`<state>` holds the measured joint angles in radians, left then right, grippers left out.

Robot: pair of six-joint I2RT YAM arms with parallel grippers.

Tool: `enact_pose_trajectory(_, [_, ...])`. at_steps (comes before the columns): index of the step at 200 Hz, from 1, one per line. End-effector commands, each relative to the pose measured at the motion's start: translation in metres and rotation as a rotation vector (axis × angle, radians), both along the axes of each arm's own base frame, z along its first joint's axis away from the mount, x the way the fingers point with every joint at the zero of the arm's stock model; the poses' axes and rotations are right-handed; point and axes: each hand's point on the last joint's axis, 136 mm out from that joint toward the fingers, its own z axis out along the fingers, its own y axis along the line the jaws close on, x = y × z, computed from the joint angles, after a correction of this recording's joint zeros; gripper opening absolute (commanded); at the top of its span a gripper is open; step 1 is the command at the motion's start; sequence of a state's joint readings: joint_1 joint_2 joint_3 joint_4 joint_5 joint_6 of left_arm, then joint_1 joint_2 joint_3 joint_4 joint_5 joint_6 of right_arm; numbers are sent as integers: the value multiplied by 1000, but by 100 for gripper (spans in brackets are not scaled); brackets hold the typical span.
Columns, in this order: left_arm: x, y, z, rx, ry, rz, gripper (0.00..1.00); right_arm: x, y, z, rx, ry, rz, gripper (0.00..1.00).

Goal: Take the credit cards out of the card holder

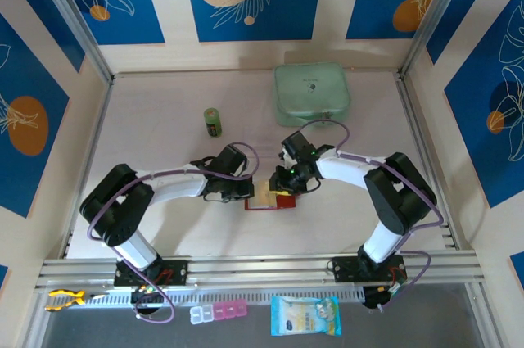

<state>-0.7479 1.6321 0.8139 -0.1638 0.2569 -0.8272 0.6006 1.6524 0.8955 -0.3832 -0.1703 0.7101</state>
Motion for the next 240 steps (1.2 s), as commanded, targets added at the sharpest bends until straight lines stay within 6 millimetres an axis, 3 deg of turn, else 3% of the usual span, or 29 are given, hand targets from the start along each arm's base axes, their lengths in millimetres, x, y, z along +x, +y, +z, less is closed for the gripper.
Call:
enact_pose_trajectory(1, [-17, 24, -27, 95, 67, -5, 0, -2, -8, 4, -16, -3, 0, 30])
enact_pose_trajectory(45, [-24, 33, -28, 95, 77, 1, 0, -16, -7, -9, -11, 40, -4, 34])
enact_pose_trajectory(87, [-35, 42, -27, 94, 89, -1, 0, -34, 7, -13, 25, 68, 10, 38])
enact_pose_trajectory(132, [-48, 54, -18, 100, 93, 1, 0, -51, 23, -13, 26, 78, 37, 40])
enact_pose_trajectory(170, [-55, 67, -7, 104, 69, 15, 0, -52, 25, -4, 20, 55, 35, 41])
enact_pose_trajectory(194, [-44, 58, 10, 74, 31, 15, 0, -49, 26, 3, 39, 46, 31, 40])
enact_pose_trajectory(240, [-23, 24, 35, -46, -6, -16, 0, -48, 40, 15, 170, 40, 44, 32])
